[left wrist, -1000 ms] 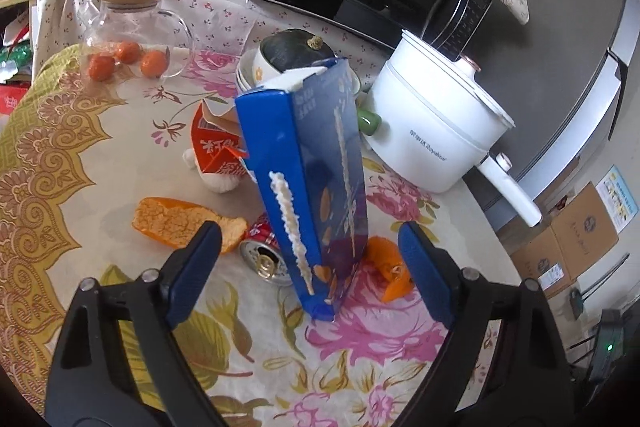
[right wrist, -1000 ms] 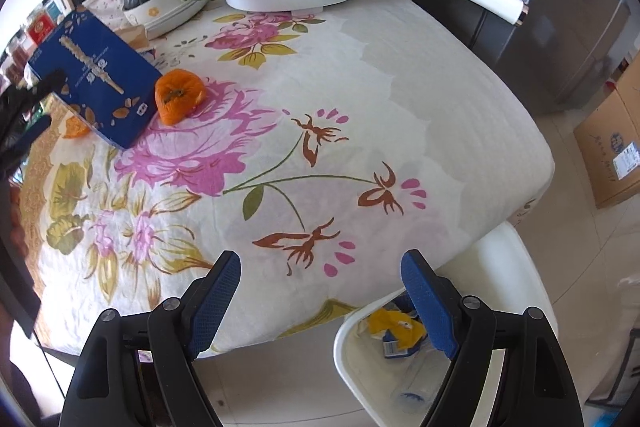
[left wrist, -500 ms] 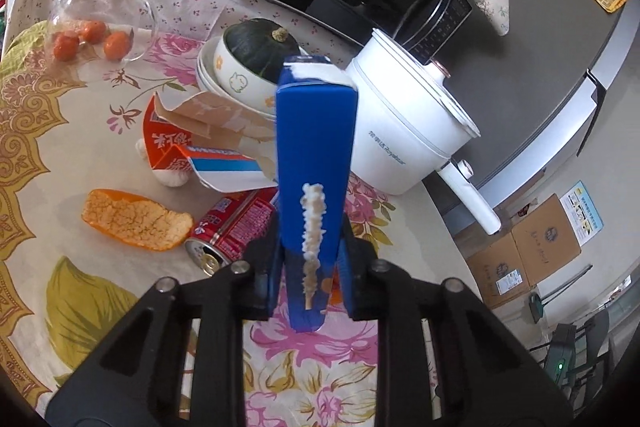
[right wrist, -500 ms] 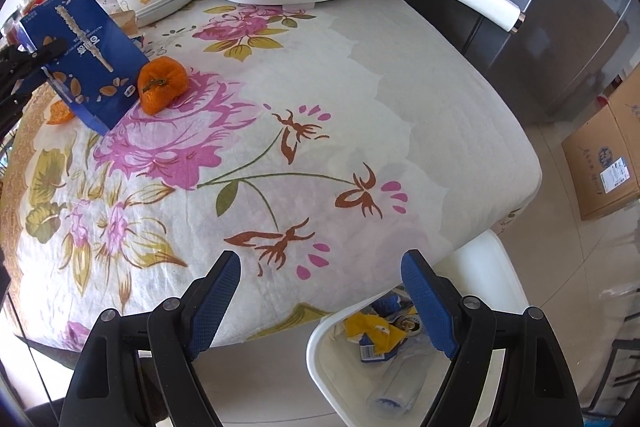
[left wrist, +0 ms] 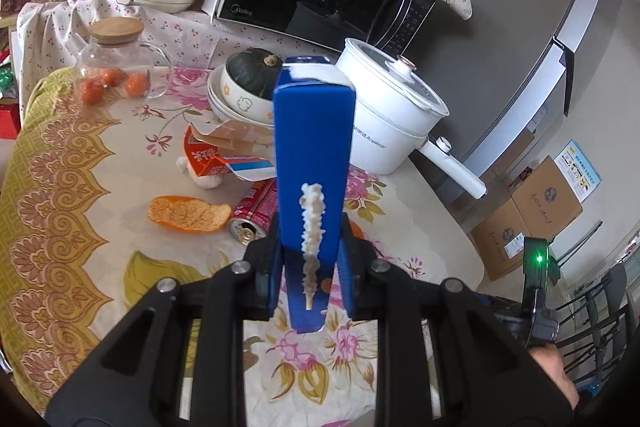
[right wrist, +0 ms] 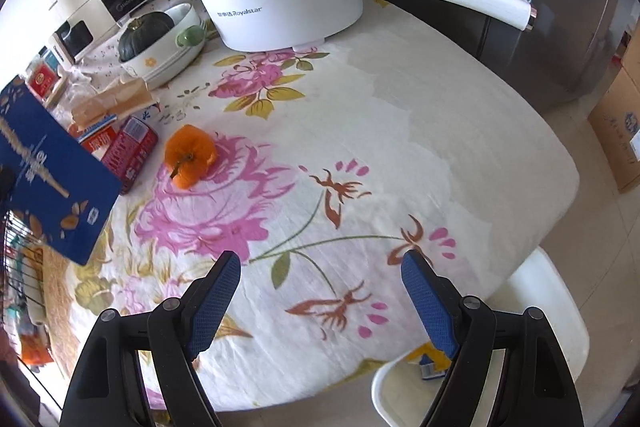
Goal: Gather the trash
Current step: 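Lift the blue carton with the left gripper while the right gripper grasps the orange pepper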
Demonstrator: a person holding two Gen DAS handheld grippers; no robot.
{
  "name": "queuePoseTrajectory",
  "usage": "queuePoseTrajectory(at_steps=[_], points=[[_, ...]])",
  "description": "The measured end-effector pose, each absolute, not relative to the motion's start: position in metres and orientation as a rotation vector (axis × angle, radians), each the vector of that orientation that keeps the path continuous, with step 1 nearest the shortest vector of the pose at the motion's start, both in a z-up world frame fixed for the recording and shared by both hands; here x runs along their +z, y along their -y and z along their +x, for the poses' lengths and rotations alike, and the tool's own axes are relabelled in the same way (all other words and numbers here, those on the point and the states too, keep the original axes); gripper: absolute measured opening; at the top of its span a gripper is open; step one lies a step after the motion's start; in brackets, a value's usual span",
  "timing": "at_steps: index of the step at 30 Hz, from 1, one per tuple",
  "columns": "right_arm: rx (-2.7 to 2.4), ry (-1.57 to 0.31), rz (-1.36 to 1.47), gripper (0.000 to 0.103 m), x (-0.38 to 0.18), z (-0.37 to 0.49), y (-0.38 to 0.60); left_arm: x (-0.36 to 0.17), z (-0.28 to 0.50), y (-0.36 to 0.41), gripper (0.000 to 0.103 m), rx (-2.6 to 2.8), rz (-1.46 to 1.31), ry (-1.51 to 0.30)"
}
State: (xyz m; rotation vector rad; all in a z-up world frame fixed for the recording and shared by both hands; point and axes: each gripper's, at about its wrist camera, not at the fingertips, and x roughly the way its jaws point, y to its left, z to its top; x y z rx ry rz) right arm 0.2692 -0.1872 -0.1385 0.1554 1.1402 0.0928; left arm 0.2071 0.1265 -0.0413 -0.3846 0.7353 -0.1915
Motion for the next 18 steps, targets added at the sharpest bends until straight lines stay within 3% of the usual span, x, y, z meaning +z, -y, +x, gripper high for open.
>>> queuePoseTrajectory(at_steps=[18], points=[[0.205,-1.081,0.215,0.082,-0.179,0.336,0.085,-0.043,0.159,-0.187,0.025,-0.097,-0.244,-0.749]])
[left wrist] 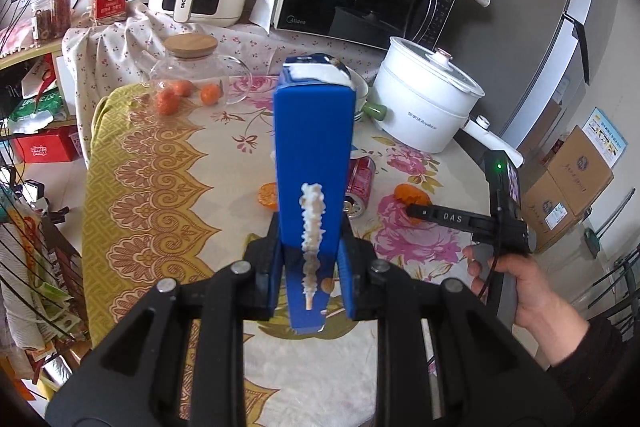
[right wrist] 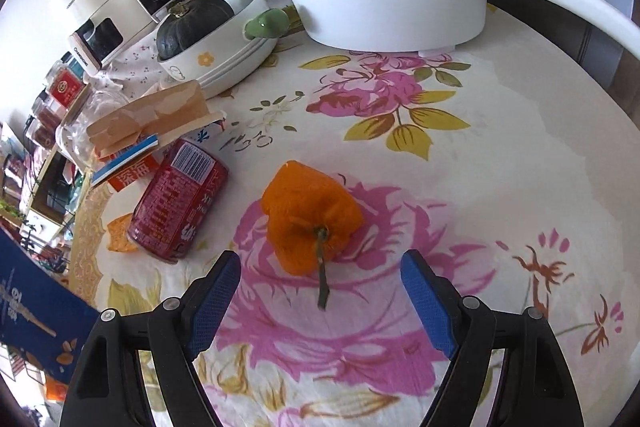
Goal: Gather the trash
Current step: 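Lift the blue carton with the left gripper while the right gripper grasps the orange pepper, then carry the carton and pepper over the white bin with both grippers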
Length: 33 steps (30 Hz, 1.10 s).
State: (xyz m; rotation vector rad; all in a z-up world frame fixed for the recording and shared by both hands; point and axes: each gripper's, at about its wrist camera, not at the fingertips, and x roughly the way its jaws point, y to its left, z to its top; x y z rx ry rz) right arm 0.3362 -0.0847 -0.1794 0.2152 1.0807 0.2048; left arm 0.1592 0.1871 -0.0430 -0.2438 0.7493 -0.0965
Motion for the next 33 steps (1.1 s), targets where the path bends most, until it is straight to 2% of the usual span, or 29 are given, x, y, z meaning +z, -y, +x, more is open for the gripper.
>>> queuePoseTrajectory(at_steps=[2,4,5,6,9,23,33], points=[[0.186,-1.07,0.221,0.078,-0.181,0.342,0.082,-0.044,0.158,-0.19,0.025,-0.089,-0.239,-0.755],[0.175,-1.068,0.228,0.068,-0.181,0.346,0.079,-0.046,0.159,-0.191,0.025,-0.076,-0.234,-0.765],[0.178,-1.061,0.231,0.057,-0.181,0.347,0.078,-0.046,0.159,-0.19,0.025,-0.075,-0.235,-0.769],[0.192,-1.072,0.237,0.04,-0.181,0.348,0.078,-0.047,0.16,-0.19,0.025,-0.076,-0.237,-0.772],[0.218,-1.096,0.262,0.033,-0.18,0.343,0.081,-0.046,0.16,-0.185,0.025,-0.085,-0.237,-0.774],[0.206,-1.095,0.191,0.031,-0.126,0.27,0.146,-0.029,0.149,-0.132,0.025,-0.194,-0.245,-0.761],[0.158,-1.157,0.225,0.031,-0.114,0.202,0.207,-0.029,0.141,-0.073,0.025,-0.316,-0.23,-0.794]])
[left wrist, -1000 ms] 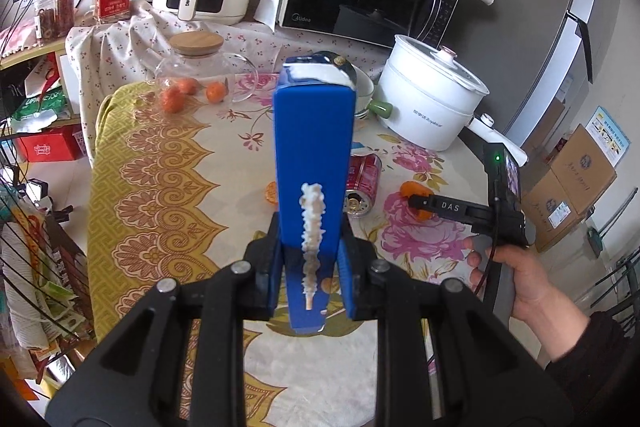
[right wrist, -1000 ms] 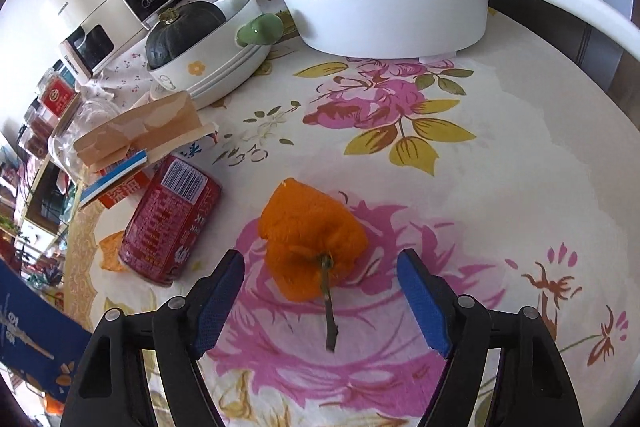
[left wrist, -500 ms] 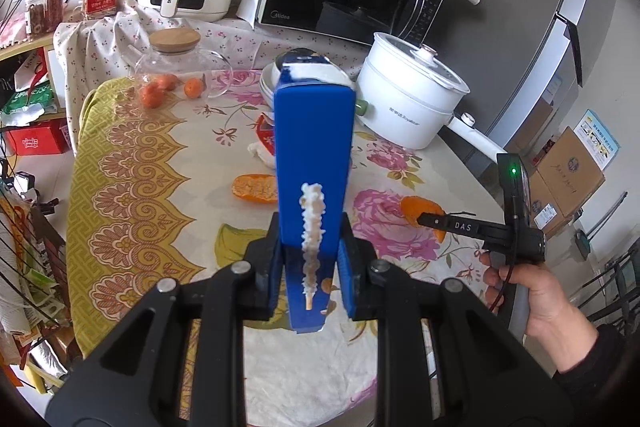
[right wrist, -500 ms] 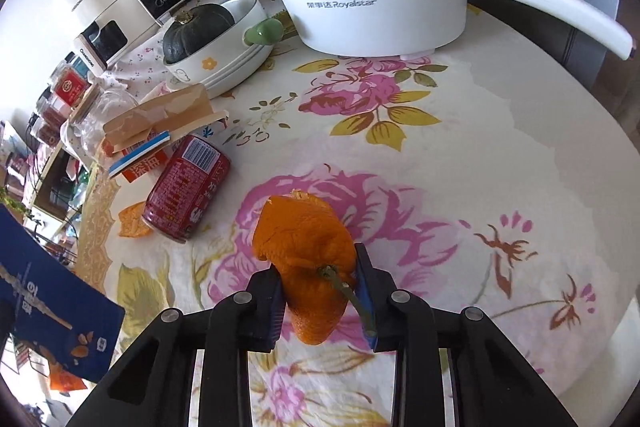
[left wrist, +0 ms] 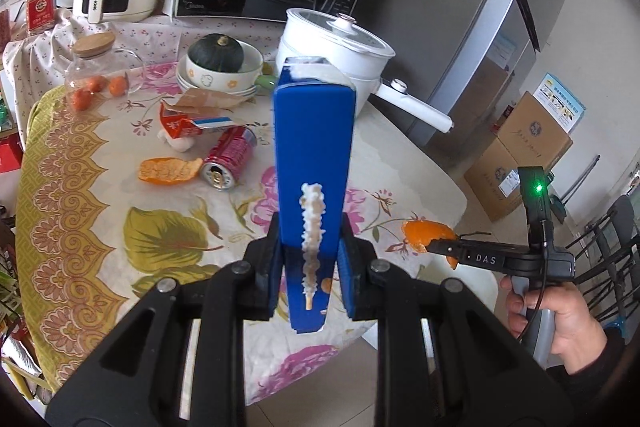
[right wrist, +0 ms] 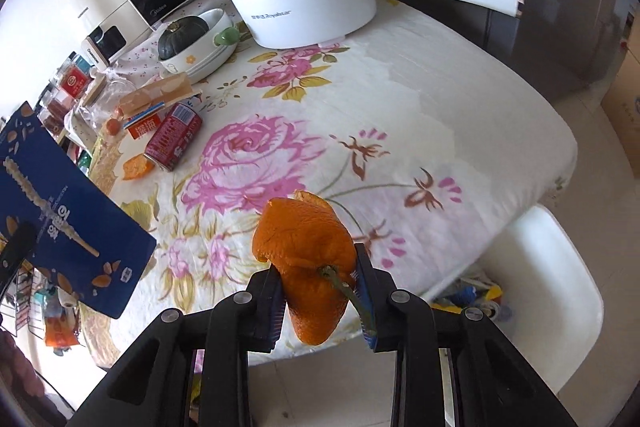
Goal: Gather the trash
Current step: 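Carry the carton and pepper over the white bin with both grippers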
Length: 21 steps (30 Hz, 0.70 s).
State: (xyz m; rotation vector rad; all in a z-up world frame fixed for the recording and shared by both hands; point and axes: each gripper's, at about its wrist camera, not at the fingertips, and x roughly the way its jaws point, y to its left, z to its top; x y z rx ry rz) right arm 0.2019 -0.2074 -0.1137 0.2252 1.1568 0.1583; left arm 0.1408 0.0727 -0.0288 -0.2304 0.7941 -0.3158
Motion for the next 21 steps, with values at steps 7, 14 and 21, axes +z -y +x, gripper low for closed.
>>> queuePoseTrajectory(at_steps=[7,14,21], points=[[0.128,-1.176,0.233,0.031,-0.109,0.174,0.244,-0.038,0.135,-0.023,0.025,-0.414,-0.167,-0.835],[0.045,-1.197,0.215,0.031,-0.116,0.152,0.3,-0.041,0.127,0.023,0.026,-0.514,-0.106,-0.85],[-0.042,-1.216,0.248,0.031,-0.125,0.127,0.351,-0.053,0.12,0.076,0.026,-0.608,-0.05,-0.879]])
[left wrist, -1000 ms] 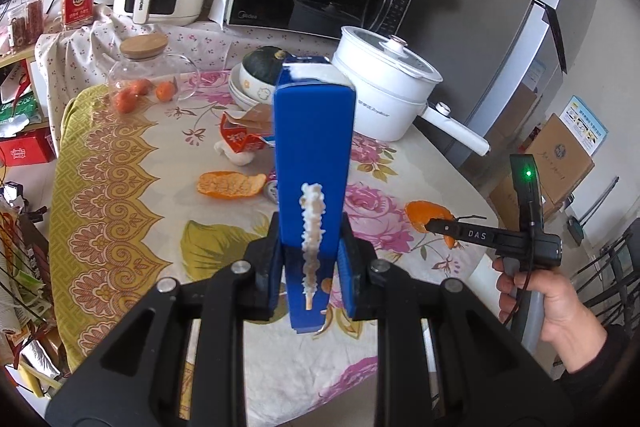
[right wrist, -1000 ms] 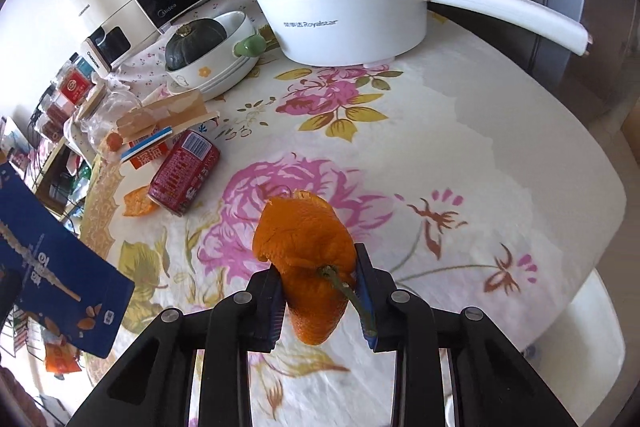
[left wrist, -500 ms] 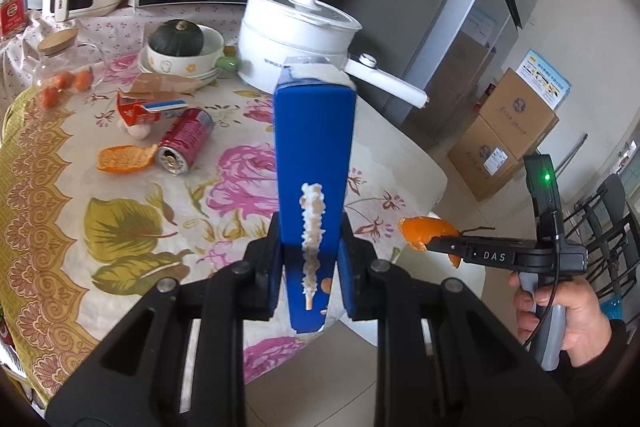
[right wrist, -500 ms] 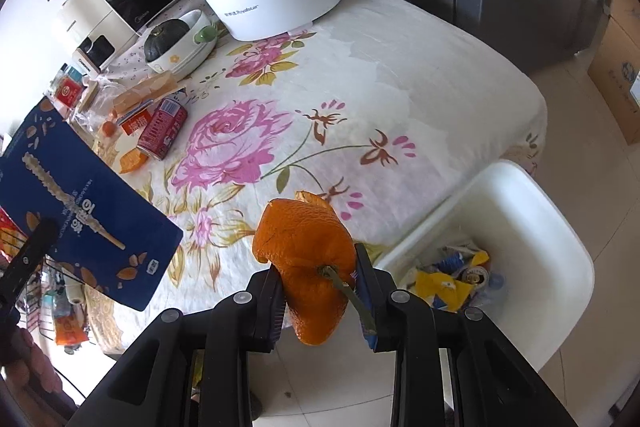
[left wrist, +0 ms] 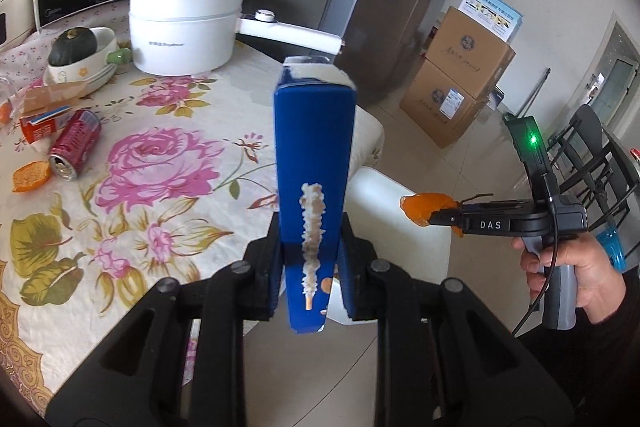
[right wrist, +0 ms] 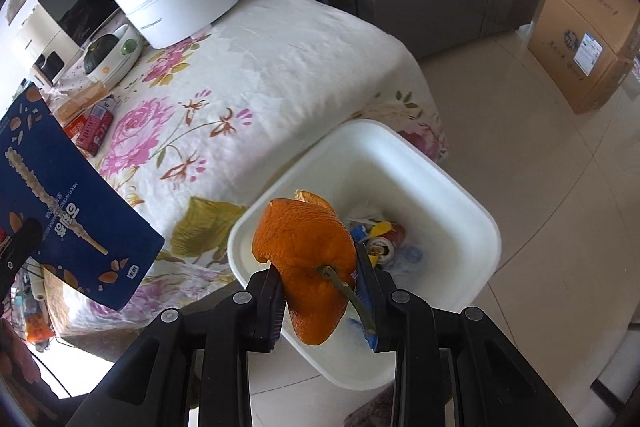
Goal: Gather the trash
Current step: 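Carry the carton and pepper over the white bin with both grippers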
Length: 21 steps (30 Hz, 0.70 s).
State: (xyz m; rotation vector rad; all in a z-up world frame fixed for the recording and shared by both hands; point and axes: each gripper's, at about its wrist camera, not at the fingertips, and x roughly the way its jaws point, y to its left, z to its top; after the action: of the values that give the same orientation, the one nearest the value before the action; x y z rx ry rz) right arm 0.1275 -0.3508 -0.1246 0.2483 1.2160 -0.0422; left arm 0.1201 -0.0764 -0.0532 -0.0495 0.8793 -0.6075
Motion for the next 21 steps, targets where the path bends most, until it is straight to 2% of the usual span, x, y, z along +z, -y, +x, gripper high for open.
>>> queuePoseTrajectory(at_steps=[12,21], points=[[-0.081,-1.252,0.263,0.032,-0.136,0.116,0.384,-0.074,0.118,0.157,0.026,-0.721,0.034,-0.881],[-0.09,-1.263,0.278,0.032,-0.138,0.111,0.392,-0.088,0.126,0.186,0.026,-0.73,0.049,-0.872]])
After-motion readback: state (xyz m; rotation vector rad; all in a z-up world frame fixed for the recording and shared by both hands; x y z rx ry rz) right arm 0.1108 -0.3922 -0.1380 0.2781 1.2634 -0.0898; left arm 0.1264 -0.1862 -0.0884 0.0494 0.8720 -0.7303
